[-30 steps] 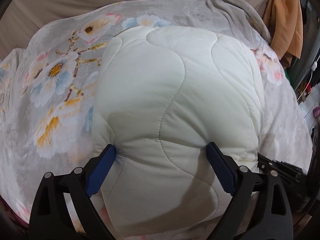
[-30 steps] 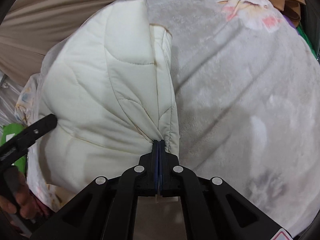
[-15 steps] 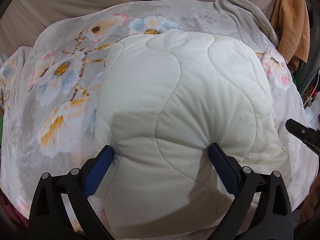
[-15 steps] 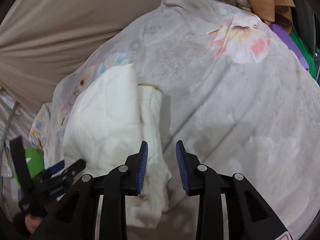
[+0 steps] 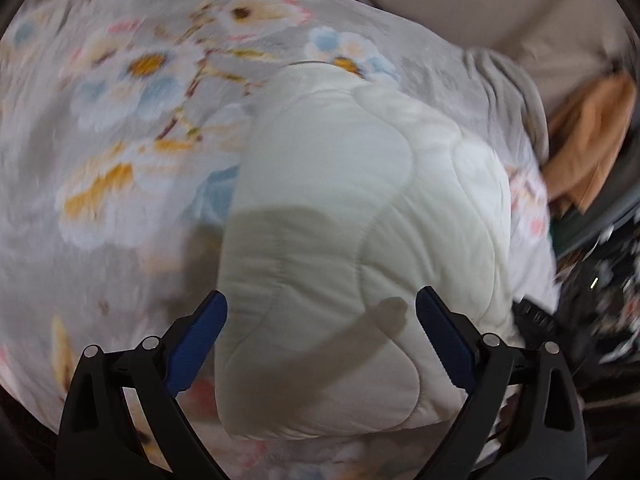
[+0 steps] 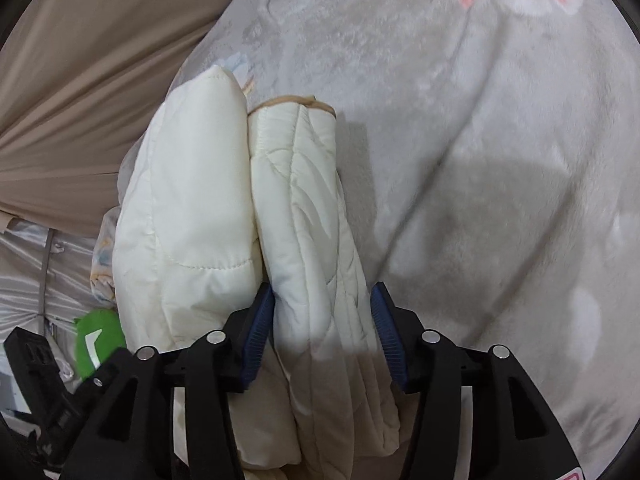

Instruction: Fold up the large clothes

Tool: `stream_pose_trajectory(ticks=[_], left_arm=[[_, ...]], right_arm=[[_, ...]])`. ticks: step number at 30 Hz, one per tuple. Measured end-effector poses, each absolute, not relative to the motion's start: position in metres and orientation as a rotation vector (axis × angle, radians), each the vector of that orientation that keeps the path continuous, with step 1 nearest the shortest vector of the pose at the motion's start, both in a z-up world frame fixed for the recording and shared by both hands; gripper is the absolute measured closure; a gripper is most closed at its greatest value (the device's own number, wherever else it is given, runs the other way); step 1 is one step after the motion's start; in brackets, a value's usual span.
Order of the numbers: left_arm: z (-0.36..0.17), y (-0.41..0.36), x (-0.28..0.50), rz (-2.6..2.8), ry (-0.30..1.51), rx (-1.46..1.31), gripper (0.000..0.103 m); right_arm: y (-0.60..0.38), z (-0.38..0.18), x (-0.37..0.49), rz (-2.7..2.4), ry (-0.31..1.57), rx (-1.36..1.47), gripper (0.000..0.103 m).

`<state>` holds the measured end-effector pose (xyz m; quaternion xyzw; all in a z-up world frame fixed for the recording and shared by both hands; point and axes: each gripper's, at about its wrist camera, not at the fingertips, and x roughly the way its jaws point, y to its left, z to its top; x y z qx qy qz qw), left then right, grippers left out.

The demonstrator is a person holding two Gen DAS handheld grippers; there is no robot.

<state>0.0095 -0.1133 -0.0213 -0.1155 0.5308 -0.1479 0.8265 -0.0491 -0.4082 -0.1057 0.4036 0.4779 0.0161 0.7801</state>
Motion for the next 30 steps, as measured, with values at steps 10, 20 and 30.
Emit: stream_pose_trajectory(ticks=[10,20,30], left_arm=[[-0.052,-0.113,0.031,-0.326,1.198,-0.309,0.005],[-0.045,-0.137,0.027,-0.279,1.155,-0.144,0.005],[-0.048,-0.146,0.026,-0.253,1.121,-0.072,0.005]], right_arm=[[-0.392,-0.119,-0.037,0.052,1.071,0.877,0.042],[-0.374,-0.102,-0.025,0.071,1.049,0.694,0.073],[-0.383,-0.111,-0.038,0.063,1.051,0.754,0.062]])
